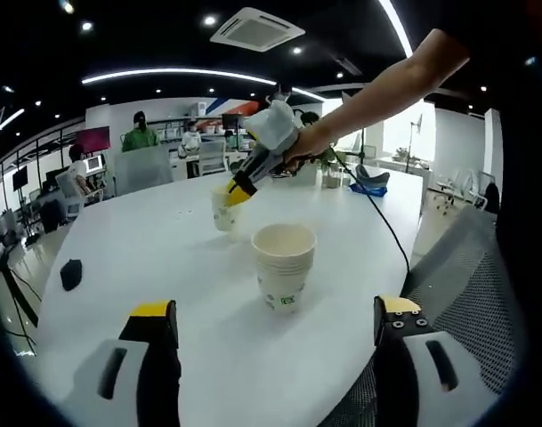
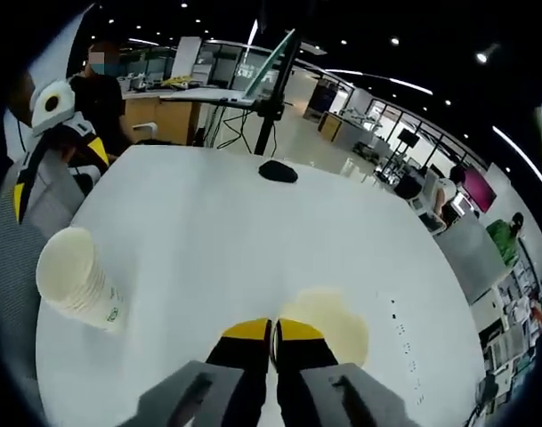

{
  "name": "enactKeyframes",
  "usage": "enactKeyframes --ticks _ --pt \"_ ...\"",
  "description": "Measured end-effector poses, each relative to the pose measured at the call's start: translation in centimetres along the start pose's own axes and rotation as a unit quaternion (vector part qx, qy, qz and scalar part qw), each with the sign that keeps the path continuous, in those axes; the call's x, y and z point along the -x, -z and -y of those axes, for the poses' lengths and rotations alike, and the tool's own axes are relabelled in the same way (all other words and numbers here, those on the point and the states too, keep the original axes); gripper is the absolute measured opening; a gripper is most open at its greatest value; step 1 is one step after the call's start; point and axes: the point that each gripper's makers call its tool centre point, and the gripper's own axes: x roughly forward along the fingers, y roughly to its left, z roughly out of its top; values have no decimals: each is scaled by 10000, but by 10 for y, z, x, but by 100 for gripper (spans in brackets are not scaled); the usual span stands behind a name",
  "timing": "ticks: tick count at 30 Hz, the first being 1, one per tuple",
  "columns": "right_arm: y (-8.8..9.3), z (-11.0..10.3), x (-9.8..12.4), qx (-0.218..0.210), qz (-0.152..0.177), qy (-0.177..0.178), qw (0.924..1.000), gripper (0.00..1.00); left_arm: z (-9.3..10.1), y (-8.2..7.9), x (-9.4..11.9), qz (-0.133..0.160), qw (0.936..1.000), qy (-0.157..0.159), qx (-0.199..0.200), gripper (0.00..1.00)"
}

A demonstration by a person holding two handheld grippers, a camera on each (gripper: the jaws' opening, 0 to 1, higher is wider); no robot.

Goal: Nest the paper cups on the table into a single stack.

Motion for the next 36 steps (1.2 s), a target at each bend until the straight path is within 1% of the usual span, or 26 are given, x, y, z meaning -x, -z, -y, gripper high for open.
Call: enactKeyframes --ticks 5,6,8,9,13,14,16,18,20,23,28,36 --pt "-11 -3 18 34 142 65 9999 0 0 0 0 3 10000 22 20 90" --pt "-12 -3 20 42 149 73 9999 0 0 0 1 21 10000 32 32 91" --pt "-16 -2 22 48 264 119 9996 0 0 -2 1 68 10000 34 46 91" --pt "-21 -2 30 48 309 131 9994 0 0 -3 2 93 9999 37 68 91" --pt "-31 -4 41 99 420 173 9989 0 1 -7 2 178 9998 46 114 93" --pt "-37 -5 45 76 499 176 9986 0 2 -8 3 191 9997 57 116 93" --pt "-49 -13 57 71 576 178 9982 0 4 -9 3 201 9997 100 126 95" --pt "-56 -18 63 83 631 139 9979 0 6 -10 2 206 9996 135 122 96" --pt "-64 -28 70 208 683 87 9974 0 9 -11 2 199 9995 182 137 97" --pt "-67 -34 77 259 698 61 9972 0 12 -13 2 218 9995 202 125 99" --pt "-76 -44 91 249 721 77 9971 0 12 -13 3 251 9994 220 130 99" --pt "-86 -73 111 342 722 -56 9968 0 14 -15 3 288 9993 234 108 99"
